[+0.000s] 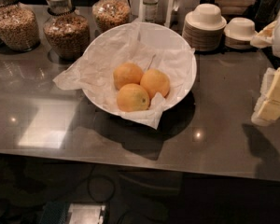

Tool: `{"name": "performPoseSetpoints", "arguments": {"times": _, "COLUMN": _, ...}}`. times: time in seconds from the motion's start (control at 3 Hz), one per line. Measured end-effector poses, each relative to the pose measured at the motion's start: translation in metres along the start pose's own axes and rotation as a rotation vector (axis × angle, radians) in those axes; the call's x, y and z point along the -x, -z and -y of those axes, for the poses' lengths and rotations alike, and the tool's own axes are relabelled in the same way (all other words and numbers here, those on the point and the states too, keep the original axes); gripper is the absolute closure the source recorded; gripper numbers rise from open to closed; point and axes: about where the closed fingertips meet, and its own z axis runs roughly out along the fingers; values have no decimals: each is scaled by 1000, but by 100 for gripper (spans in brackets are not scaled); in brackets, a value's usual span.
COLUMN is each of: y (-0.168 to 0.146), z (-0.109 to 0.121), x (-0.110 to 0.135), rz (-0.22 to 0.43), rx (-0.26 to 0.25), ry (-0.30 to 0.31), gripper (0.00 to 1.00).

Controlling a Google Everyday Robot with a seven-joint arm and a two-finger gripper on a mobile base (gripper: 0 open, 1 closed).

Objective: Pick orange from white bowl

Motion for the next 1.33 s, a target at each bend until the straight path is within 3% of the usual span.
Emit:
{"name": "performPoseSetpoints", "arguments": {"times": 0.67, "y": 3, "z": 8, "x": 11, "rz": 21, "rx": -10, "ry": 31, "gripper": 0}}
{"name": "performPoseSetpoints", "arguments": {"times": 1.33, "y": 2, "z": 43, "x": 81, "rz": 160, "rx": 14, "ry": 224, "gripper": 0}}
